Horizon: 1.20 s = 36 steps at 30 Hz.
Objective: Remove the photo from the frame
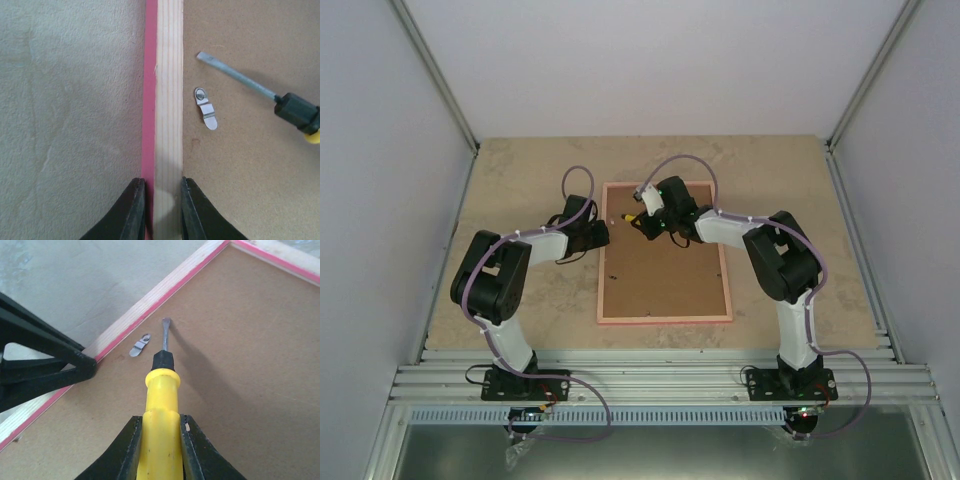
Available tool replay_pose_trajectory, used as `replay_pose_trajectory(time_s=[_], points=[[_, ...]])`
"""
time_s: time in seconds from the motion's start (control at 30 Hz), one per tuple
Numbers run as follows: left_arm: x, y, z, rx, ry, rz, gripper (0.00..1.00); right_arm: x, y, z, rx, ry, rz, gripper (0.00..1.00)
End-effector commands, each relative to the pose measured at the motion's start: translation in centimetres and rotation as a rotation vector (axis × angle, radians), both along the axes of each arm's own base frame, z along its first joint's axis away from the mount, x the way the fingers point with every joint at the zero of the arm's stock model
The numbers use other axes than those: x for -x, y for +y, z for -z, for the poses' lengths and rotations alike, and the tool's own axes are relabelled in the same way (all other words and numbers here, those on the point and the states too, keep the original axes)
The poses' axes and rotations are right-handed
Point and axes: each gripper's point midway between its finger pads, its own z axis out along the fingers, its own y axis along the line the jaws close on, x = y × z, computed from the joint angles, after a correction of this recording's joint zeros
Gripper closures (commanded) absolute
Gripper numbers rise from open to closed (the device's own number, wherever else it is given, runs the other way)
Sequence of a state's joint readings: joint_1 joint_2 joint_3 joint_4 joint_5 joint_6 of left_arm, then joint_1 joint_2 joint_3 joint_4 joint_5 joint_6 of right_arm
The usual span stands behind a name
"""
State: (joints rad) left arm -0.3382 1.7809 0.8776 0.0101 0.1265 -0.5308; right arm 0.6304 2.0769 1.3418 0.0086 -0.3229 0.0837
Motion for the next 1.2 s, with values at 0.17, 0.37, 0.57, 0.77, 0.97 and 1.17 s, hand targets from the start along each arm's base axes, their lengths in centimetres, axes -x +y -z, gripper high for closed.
replay_pose_trajectory(time_s=[0.17,0.37,0.57,0.77,0.97,1.17], points=[[3.1,0.2,2.9,-0.006,0.143,0.018,0.92,-0.8,-0.3,-2.3,-0.042,-0.055,0.050,1.00],[3.1,0.2,2.9,-0.005,0.144,0.017,0.91,0.6,0.6,-3.0,-0.059,-0.050,-0.020,1.00],[3.0,0.2,3.0,-0.006,0.145,0.017,0.91,1.9,1.2,-3.2,-0.057,-0.027,-0.071,0.99],[3.1,0.2,3.1,-0.004,0.151,0.020,0.91,2.4,0.5,-1.7,-0.033,0.004,-0.050,0.99],[3.1,0.2,3.2,-0.003,0.152,0.018,0.91,2.8,0.0,-1.0,-0.016,0.014,-0.046,0.99],[3.1,0.2,3.2,-0.002,0.153,0.018,0.91,2.8,-0.6,-0.4,0.017,0.023,-0.025,1.00]])
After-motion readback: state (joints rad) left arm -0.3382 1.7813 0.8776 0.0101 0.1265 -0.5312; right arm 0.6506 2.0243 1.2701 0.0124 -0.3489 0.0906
